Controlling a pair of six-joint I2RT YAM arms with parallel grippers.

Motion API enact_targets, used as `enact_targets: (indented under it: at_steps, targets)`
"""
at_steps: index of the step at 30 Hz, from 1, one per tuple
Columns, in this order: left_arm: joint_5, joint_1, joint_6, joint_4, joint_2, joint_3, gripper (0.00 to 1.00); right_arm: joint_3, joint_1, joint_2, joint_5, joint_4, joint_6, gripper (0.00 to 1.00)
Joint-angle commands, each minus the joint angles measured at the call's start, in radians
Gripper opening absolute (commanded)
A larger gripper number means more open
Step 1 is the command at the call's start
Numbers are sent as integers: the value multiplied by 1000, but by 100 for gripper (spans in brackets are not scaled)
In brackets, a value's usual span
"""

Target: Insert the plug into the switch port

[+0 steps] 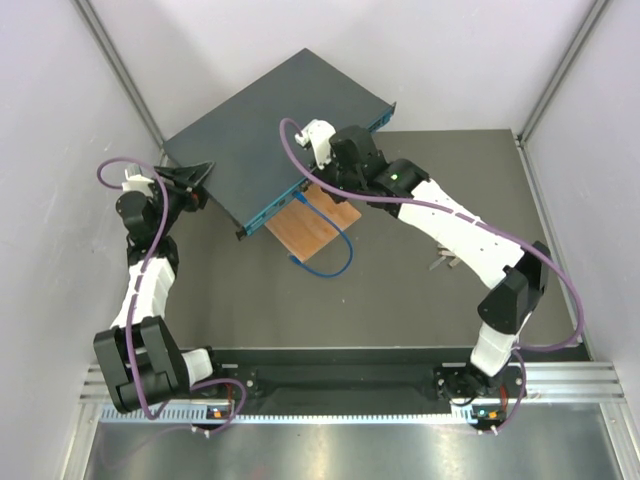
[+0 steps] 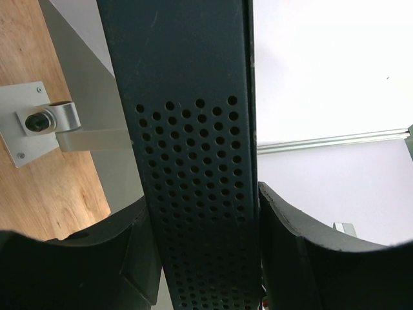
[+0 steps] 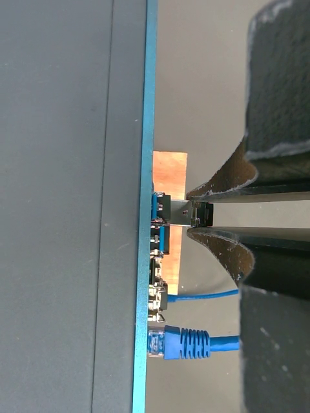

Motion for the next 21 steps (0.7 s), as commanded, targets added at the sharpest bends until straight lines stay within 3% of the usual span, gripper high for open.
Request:
enact_targets:
  at_steps: [1,9,17,21]
  targets:
    - [168,-78,127,-91,45,22,0,82,24,19,-90,213,-18,0]
    - [170,-78,122,-93,48,22,0,151,22,59,-87,205,-13,1]
    - [170,-80,124,-96,55,22,0,95,21,20,-94,188,-38,38]
    - [171,-78,127,-94,62,34,0,27,4,-34,-97,168,-55,47]
